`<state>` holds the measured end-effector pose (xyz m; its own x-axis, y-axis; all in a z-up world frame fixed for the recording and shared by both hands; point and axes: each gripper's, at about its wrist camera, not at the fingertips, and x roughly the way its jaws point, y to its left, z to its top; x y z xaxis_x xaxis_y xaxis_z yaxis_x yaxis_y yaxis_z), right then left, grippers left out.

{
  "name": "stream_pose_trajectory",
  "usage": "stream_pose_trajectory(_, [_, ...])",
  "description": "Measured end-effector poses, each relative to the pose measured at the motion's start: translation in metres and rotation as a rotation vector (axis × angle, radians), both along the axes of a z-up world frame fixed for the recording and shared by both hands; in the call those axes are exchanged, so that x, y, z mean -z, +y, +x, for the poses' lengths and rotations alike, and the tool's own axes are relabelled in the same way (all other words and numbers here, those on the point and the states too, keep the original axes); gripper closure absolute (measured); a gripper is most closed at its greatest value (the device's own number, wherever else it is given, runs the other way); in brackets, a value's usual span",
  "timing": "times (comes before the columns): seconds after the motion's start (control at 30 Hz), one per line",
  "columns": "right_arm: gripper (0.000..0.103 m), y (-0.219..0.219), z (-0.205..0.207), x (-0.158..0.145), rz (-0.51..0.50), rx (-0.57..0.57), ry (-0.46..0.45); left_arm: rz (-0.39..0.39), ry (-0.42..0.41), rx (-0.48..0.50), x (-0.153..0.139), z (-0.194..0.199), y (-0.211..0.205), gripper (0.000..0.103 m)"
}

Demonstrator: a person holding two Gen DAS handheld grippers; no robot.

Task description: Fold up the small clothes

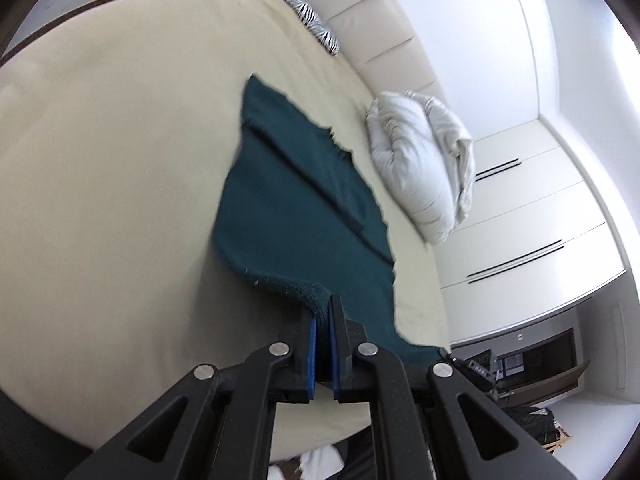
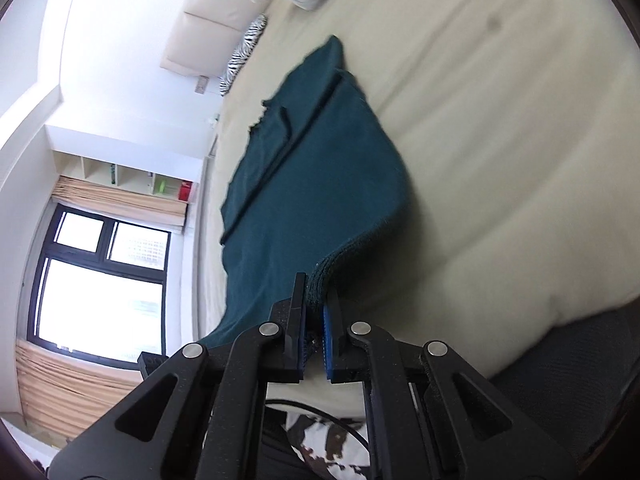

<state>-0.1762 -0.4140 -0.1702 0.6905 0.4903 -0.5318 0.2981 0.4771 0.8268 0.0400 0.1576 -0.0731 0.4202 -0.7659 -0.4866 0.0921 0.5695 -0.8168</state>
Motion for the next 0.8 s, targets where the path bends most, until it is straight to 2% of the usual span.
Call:
stream_pose_trajectory(0.2, [0.098,-0.012,0.052,-0.032,-0.015,0.027,-0.079,-0.028,-0.054,-0.04,-0.025,0.061,-0.011,0.097])
stream_pose_trajectory(0.43, [0.098,-0.038,0.144,-0.058,-0.061,0.068,-0.122,-0.028,-0.047,-0.085,-0.027,0.151,-0.033,0.097])
stream_pose_trajectory(0.63, [0.098,-0.055,0.236,-0.061,-0.127,0.089,-0.106,0.007,-0.04,-0.11,-0.018,0.223,-0.048,0.097])
stream_pose_trajectory(0.8, [0.098,-0.077,0.312,-0.046,-0.154,0.131,-0.07,0.055,-0.03,-0.125,-0.003,0.276,-0.062,0.097])
